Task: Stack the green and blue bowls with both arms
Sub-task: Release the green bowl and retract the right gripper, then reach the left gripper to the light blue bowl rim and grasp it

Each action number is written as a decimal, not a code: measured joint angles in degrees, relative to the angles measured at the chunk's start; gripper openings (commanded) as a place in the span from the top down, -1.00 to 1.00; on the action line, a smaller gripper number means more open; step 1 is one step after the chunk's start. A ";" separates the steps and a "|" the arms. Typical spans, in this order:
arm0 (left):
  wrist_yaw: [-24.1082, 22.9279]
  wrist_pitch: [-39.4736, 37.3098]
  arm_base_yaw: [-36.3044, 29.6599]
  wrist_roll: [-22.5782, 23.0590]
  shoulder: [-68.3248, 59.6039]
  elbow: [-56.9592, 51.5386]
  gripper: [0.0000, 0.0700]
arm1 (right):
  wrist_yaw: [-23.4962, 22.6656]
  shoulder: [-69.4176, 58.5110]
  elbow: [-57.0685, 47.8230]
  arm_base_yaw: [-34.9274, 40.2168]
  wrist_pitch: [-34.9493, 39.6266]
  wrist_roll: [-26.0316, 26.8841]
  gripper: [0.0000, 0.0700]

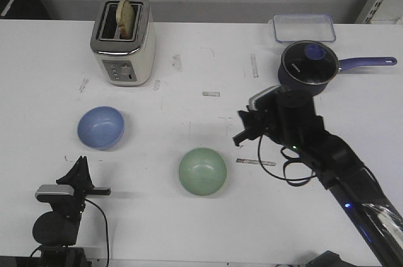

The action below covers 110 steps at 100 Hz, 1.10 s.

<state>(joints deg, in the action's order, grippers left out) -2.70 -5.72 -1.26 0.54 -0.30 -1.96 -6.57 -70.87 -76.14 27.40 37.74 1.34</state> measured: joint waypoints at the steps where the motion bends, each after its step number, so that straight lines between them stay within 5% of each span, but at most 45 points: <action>1: 0.00 -0.02 0.00 0.00 0.00 0.00 0.99 | 0.59 0.48 0.00 -0.37 0.17 0.02 1.00; 20: 0.00 0.09 0.00 0.00 0.00 0.00 0.99 | 7.30 9.90 2.58 -8.55 2.62 -0.50 1.00; 45: 0.00 -0.33 0.00 -2.47 0.00 0.00 0.99 | 7.91 24.44 20.98 -19.04 -2.21 -2.01 1.00; 70: 0.00 -2.19 0.00 -6.69 -0.04 -0.96 1.00 | 7.85 36.57 40.26 -21.42 -10.67 -2.54 1.00; 98: 0.13 9.57 0.00 -6.84 -9.88 -25.09 0.98 | 7.85 37.62 41.90 -21.42 -12.22 -2.60 1.00; 110: 1.09 21.42 0.00 -5.09 -20.09 -39.54 0.67 | 7.85 37.62 41.90 -21.42 -13.35 -2.60 1.00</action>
<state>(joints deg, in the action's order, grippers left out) -1.61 15.70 -1.26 -4.56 -20.38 -41.50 1.28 -33.26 -34.24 5.98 24.38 -1.26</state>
